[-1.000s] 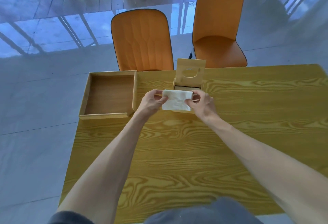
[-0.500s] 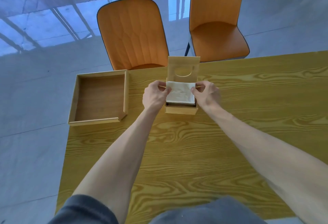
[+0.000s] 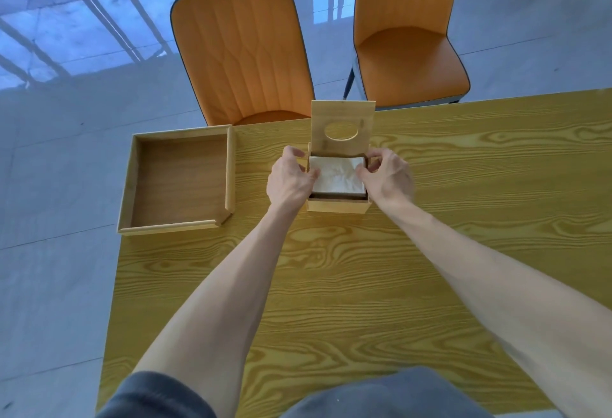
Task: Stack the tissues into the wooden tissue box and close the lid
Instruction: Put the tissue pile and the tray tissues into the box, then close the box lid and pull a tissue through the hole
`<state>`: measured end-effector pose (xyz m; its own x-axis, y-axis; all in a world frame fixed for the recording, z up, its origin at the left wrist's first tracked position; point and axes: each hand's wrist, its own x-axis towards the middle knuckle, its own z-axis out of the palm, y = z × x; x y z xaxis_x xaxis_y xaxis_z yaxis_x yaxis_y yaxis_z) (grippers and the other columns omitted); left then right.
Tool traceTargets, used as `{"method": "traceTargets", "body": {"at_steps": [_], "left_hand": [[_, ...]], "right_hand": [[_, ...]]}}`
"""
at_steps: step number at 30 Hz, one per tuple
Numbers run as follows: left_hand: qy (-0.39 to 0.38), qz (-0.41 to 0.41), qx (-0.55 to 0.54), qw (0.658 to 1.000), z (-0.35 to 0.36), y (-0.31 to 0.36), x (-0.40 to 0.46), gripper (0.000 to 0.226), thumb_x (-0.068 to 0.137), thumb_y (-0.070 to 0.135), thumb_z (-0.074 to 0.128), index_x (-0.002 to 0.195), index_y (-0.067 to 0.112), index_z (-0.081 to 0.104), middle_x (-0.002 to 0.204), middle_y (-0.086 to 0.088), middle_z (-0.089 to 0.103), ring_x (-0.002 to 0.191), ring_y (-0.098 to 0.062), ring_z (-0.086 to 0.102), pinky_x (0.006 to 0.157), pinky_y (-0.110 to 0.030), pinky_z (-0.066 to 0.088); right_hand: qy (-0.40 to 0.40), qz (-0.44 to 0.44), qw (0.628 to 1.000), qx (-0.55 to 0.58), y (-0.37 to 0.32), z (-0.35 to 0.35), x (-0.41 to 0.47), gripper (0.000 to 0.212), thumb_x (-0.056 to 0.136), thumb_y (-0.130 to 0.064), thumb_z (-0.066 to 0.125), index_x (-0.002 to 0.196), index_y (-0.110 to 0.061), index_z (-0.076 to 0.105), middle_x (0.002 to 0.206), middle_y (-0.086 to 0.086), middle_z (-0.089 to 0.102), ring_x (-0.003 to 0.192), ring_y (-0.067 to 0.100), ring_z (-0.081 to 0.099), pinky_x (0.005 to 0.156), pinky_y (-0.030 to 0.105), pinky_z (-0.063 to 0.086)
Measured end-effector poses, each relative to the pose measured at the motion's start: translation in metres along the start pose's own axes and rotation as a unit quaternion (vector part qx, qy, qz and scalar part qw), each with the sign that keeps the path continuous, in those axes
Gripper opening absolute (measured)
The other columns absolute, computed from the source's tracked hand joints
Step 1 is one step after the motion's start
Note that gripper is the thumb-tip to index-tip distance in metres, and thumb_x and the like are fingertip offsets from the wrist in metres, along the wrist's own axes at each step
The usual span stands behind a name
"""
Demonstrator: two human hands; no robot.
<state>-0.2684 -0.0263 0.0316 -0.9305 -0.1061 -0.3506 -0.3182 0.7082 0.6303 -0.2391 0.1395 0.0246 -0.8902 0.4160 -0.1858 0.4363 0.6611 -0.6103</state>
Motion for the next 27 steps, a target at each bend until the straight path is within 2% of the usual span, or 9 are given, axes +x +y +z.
{"method": "traceTargets", "body": {"at_steps": [5,13,15,18,19,21,23,25,27], "left_hand": [[-0.025,-0.017,-0.011,0.999,0.004,-0.003,0.001,0.055,0.086,0.029,0.067,0.135,0.021,0.045,0.099,0.003,0.063,0.098,-0.024,0.063,0.083,-0.04,0.053],[-0.059,-0.003,-0.04,0.997,-0.007,0.009,0.006,0.054,0.09,0.042,0.061,0.14,0.028,0.045,0.12,-0.001,0.066,0.104,-0.024,0.066,0.088,-0.046,0.056],[-0.07,0.004,-0.054,0.996,-0.015,0.016,0.011,0.057,0.092,0.037,0.061,0.145,0.03,0.041,0.127,-0.003,0.063,0.106,-0.024,0.065,0.087,-0.047,0.058],[-0.12,-0.001,-0.097,0.988,-0.029,0.028,0.017,0.061,0.094,0.017,0.057,0.149,0.034,0.036,0.132,-0.003,0.057,0.104,-0.02,0.062,0.079,-0.041,0.061],[-0.141,-0.011,-0.119,0.983,-0.033,0.032,0.018,0.064,0.094,0.011,0.056,0.149,0.035,0.035,0.13,-0.002,0.058,0.105,-0.02,0.061,0.077,-0.039,0.06],[-0.179,-0.033,-0.153,0.971,-0.039,0.038,0.016,0.069,0.091,0.005,0.056,0.15,0.035,0.033,0.11,0.007,0.064,0.104,-0.017,0.062,0.083,-0.042,0.059],[-0.199,-0.037,-0.162,0.966,-0.04,0.038,0.013,0.074,0.09,0.001,0.057,0.15,0.035,0.03,0.095,0.012,0.063,0.095,-0.011,0.061,0.09,-0.047,0.056],[-0.205,-0.036,-0.171,0.963,-0.039,0.035,0.009,0.077,0.09,-0.006,0.054,0.15,0.036,0.029,0.094,0.012,0.06,0.093,-0.01,0.06,0.094,-0.049,0.053],[-0.207,-0.038,-0.189,0.959,-0.038,0.031,0.008,0.079,0.088,-0.009,0.053,0.149,0.037,0.031,0.1,0.01,0.059,0.106,-0.018,0.062,0.096,-0.052,0.052]], "right_hand": [[-0.019,0.008,1.0,0.023,0.004,-0.004,0.007,0.045,0.085,-0.027,0.072,0.124,-0.016,0.053,0.088,-0.002,0.063,0.08,0.018,0.062,0.067,0.029,0.046],[-0.034,-0.038,0.997,0.052,0.003,-0.007,0.021,0.059,0.087,-0.025,0.071,0.14,-0.018,0.045,0.116,0.004,0.062,0.1,0.022,0.064,0.087,0.043,0.055],[-0.038,-0.049,0.996,0.059,-0.002,-0.013,0.027,0.063,0.088,-0.019,0.07,0.144,-0.018,0.041,0.122,0.007,0.061,0.098,0.022,0.065,0.086,0.044,0.056],[-0.064,-0.061,0.995,0.052,-0.01,-0.023,0.036,0.071,0.087,-0.009,0.071,0.148,-0.018,0.036,0.133,0.011,0.057,0.096,0.022,0.066,0.086,0.044,0.057],[-0.076,-0.063,0.994,0.049,-0.012,-0.025,0.037,0.074,0.085,-0.005,0.071,0.148,-0.018,0.035,0.136,0.012,0.056,0.094,0.023,0.067,0.086,0.045,0.057],[-0.098,-0.063,0.992,0.037,-0.012,-0.026,0.039,0.082,0.081,0.004,0.072,0.149,-0.019,0.032,0.137,0.013,0.056,0.088,0.024,0.069,0.081,0.046,0.059],[-0.108,-0.063,0.992,0.015,-0.008,-0.025,0.039,0.089,0.077,0.009,0.073,0.149,-0.021,0.03,0.135,0.014,0.057,0.087,0.025,0.069,0.078,0.045,0.06],[-0.103,-0.064,0.993,0.008,-0.005,-0.022,0.035,0.09,0.075,0.013,0.073,0.148,-0.021,0.032,0.134,0.015,0.058,0.086,0.024,0.07,0.078,0.044,0.061],[-0.092,-0.067,0.993,0.012,-0.004,-0.021,0.032,0.085,0.075,0.013,0.073,0.144,-0.021,0.035,0.132,0.015,0.06,0.083,0.024,0.07,0.076,0.043,0.061]]}}
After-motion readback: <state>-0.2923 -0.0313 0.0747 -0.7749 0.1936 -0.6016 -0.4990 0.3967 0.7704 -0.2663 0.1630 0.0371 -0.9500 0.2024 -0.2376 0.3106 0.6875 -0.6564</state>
